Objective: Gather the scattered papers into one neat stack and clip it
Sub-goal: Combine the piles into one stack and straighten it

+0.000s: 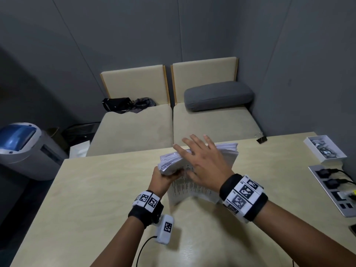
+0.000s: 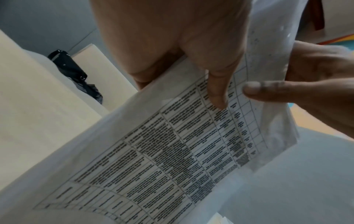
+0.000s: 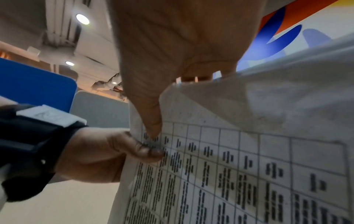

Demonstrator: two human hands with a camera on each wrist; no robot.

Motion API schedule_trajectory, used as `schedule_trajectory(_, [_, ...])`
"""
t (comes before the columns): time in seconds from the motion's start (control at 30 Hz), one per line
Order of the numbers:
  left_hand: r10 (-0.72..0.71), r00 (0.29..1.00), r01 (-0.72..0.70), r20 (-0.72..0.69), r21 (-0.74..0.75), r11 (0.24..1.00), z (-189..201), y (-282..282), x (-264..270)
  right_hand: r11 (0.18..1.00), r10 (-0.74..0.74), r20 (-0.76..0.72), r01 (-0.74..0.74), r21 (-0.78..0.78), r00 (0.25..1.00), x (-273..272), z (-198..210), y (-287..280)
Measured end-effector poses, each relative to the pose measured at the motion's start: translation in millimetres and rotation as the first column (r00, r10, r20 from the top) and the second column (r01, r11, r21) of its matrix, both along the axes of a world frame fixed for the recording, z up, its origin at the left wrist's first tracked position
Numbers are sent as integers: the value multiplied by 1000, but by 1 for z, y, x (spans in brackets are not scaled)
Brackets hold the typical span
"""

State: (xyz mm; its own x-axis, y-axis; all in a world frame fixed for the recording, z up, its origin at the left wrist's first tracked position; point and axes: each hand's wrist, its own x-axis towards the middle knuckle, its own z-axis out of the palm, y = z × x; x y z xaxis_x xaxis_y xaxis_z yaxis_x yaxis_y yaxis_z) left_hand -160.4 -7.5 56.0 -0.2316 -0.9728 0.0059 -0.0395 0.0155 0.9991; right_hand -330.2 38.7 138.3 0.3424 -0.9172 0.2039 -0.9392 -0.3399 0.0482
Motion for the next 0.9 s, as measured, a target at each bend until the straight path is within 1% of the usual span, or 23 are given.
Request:
schedule_trajectory(0.03, [-18,999,18,27,-10,1000,0,-1,0,1000,16,-2,-16,-20,1000,3,2,-3])
schedule_trajectory(0.07, [-40,998,42,56,-23,999,-1,-3,0,999,36,-11,-36,1,999,6,5,-6])
schedule_trajectory(0.13, [-61,991,65,119,-33,997,-3,-6,-1,992,48,-51,-41,119,998,10,13,-12])
schedule_trajectory(0.17, [-61,986,68,158,-35,997,-2,-7,-2,989,37,-74,-26,149,997,9,17,-16])
schedule_trajectory(0.23, [-65,976,68,209,-9,998,-3,-8,-2,989,30,-96,-16,150,995,5,27,-22])
schedule_trajectory(0.27, [-83,972,83,222,10,997,-4,-7,0,990,26,-83,-14,140,996,1,32,-23])
schedule_trajectory(0.33, [-106,956,97,272,45,994,-12,-9,11,993,-18,5,17,114,1000,-15,41,-25])
schedule_trajectory(0.37, [-94,947,72,307,82,994,-17,-10,19,995,-59,78,53,83,995,-26,44,-25])
schedule_trajectory(0.4, [-57,948,21,315,117,993,-22,-10,29,994,-105,183,96,55,978,-40,47,-25])
schedule_trajectory(0.43, [-7,959,-41,285,162,986,-28,-9,40,990,-139,328,129,51,934,-56,49,-24])
schedule_trajectory(0.47, [24,973,-70,228,197,978,-33,-7,49,987,-157,496,143,67,854,-72,50,-23])
schedule_trajectory(0.5, [40,983,-83,178,243,966,-39,-5,57,985,-169,641,142,93,749,-86,48,-20])
schedule_trajectory(0.53, [40,989,-80,141,287,955,-44,-2,64,983,-181,748,135,123,638,-98,42,-18])
schedule_trajectory(0.57, [37,993,-71,116,308,949,-48,0,67,981,-193,821,116,154,538,-106,34,-15])
schedule_trajectory(0.63, [48,999,-53,24,298,953,-48,1,64,973,-230,894,88,213,384,-117,10,-11])
schedule_trajectory(0.67, [66,998,-64,1,290,955,-41,2,60,968,-252,915,76,240,314,-119,-2,-8])
schedule_trajectory(0.73, [106,994,-104,4,222,970,-24,-1,51,961,-275,945,60,268,175,-127,-27,-3])
schedule_trajectory(0.77, [104,994,-100,-14,185,978,-18,-1,47,957,-287,950,69,280,126,-129,-39,1])
schedule_trajectory(0.8, [99,994,-92,-34,159,983,-13,-2,45,956,-289,953,76,283,93,-131,-49,3])
schedule_trajectory(0.87, [92,995,-85,-43,142,986,-12,-3,40,946,-319,946,87,313,54,-132,-70,10])
schedule_trajectory(0.9, [103,995,-98,-21,144,985,-18,-4,39,935,-346,937,93,342,43,-131,-82,15])
